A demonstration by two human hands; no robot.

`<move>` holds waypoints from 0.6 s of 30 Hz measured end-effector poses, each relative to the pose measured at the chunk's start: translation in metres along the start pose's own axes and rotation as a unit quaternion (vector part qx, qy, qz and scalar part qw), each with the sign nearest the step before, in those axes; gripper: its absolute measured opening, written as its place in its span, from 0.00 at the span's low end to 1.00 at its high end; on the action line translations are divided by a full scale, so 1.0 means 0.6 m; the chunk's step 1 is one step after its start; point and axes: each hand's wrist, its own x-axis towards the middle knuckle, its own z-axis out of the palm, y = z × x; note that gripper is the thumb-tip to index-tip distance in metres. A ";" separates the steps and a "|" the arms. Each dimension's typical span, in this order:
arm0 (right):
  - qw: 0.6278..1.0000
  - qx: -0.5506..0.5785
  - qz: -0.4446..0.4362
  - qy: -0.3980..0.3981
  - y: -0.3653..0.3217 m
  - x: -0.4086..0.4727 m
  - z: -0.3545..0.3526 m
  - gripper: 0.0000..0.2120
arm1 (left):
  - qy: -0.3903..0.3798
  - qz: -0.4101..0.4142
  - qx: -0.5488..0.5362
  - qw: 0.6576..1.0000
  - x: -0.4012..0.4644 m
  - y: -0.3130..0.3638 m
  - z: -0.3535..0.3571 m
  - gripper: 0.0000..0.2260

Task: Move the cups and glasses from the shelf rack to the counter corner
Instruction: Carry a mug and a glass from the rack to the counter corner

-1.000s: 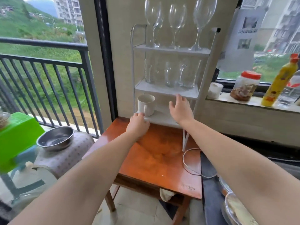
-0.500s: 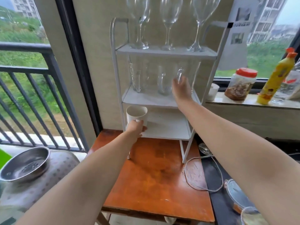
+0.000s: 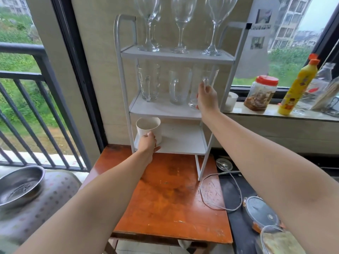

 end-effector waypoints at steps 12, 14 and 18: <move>0.995 -0.010 -0.065 -0.077 -0.014 -0.135 -0.037 0.21 | -0.011 0.035 -0.095 0.995 -0.129 -0.012 -0.040 0.12; 0.994 0.000 -0.071 -0.078 -0.019 -0.161 -0.041 0.21 | -0.009 0.045 -0.098 0.994 -0.155 -0.011 -0.053 0.13; 0.995 0.025 -0.062 -0.079 -0.028 -0.223 -0.054 0.20 | -0.019 0.053 -0.080 0.995 -0.204 -0.014 -0.086 0.14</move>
